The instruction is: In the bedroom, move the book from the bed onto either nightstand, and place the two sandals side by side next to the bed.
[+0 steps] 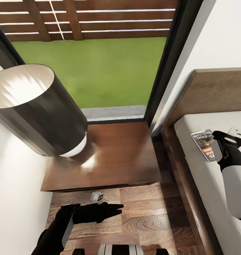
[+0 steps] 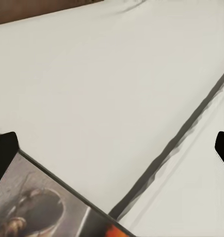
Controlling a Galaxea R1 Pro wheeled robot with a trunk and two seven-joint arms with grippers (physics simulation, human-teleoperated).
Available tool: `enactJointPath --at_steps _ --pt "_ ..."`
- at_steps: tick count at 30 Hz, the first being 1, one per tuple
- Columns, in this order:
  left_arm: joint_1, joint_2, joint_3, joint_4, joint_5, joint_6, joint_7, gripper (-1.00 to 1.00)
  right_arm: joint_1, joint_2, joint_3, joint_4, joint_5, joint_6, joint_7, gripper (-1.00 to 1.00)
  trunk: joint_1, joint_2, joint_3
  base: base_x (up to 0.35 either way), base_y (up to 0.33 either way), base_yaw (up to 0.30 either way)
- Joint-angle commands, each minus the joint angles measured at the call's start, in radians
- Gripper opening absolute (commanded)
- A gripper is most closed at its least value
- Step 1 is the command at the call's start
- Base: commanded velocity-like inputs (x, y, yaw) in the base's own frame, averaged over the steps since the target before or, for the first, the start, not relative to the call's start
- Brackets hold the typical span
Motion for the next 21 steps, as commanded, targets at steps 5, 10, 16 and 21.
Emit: enactJointPath --at_steps 5,10,16,21 --pt "0.0 -0.001 0.002 0.0 -0.003 0.011 -0.005 1.0 0.0 0.0 0.003 -0.002 -0.004 0.005 -0.004 1.0 -0.019 0.035 0.015 0.0 0.0 0.0" --pt "0.0 -0.001 0.002 0.0 -0.003 0.011 -0.005 1.0 0.0 0.0 0.005 -0.022 0.003 0.003 -0.005 1.0 -0.039 0.07 0.031 0.0 0.0 0.0" --pt "0.0 -0.001 0.002 0.0 -0.003 0.011 -0.005 1.0 0.0 0.0 0.006 -0.061 0.005 0.006 -0.01 1.0 -0.062 0.112 0.05 0.0 0.0 0.0" --pt "0.0 -0.001 0.002 0.0 -0.003 0.011 -0.005 1.0 0.0 0.0 0.005 -0.063 0.005 0.005 -0.012 1.0 -0.081 0.147 0.065 0.0 0.0 0.0"
